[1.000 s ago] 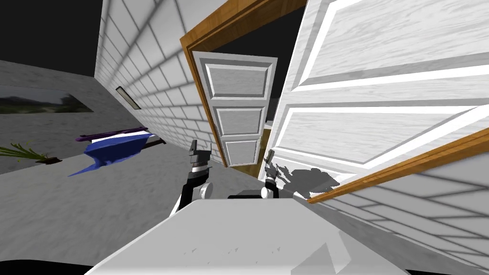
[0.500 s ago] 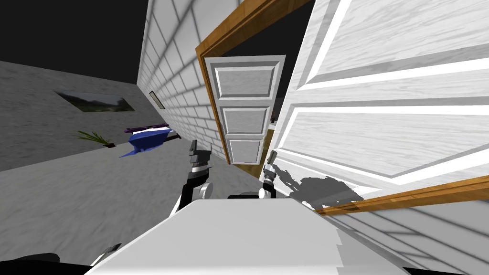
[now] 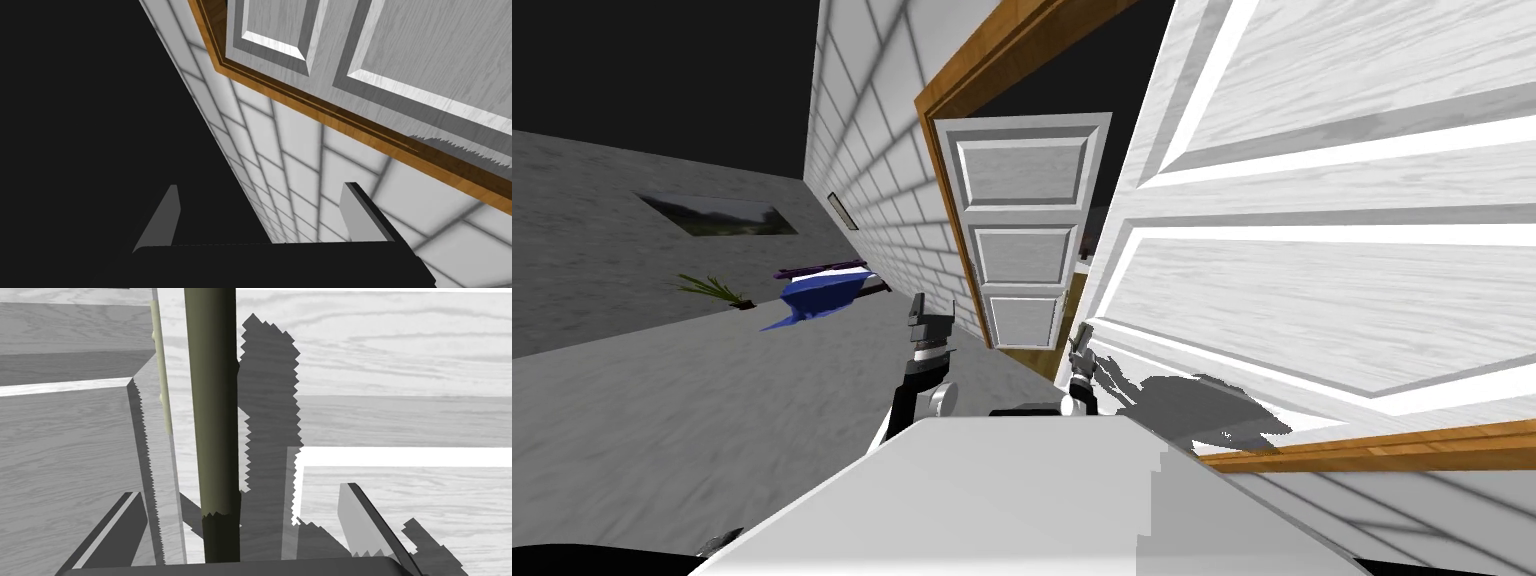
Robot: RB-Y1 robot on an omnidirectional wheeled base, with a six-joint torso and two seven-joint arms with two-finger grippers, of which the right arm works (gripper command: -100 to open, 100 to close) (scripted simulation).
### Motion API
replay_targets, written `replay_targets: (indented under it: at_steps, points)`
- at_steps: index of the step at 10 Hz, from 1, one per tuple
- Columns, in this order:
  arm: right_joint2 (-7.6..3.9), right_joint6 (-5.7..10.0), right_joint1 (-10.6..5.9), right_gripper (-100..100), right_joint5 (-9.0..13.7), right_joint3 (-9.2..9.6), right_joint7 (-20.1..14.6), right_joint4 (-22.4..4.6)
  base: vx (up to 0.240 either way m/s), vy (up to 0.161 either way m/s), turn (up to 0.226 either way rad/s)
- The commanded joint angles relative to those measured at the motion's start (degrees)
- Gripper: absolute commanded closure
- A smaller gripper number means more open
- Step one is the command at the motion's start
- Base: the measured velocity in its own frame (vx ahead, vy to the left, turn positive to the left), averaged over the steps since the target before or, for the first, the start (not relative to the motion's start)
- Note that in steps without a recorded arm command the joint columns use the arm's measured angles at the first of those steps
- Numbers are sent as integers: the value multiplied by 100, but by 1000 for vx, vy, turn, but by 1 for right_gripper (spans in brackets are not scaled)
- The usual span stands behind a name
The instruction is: Push the door open
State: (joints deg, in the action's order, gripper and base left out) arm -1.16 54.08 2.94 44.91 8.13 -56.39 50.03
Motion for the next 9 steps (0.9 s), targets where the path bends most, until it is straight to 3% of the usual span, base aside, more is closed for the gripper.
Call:
replay_targets:
  at_steps: [1, 3, 4, 5, 6, 9]
  points:
    - [-46, -12, 9, -100, 14, -16, -16, 19, 211, -74, 20]
    - [29, -10, -2, -100, 30, -35, -51, -2, 190, -100, 25]
    - [133, -8, -8, -100, 39, -46, -70, -14, 174, -111, 20]
    - [83, -20, -2, -100, 36, -42, -45, 13, 81, -51, 13]
    - [83, -20, -2, 100, 36, -42, -45, 13, -11, 6, -7]
    - [83, -20, -2, 100, 36, -42, -45, 13, -9, 14, 9]
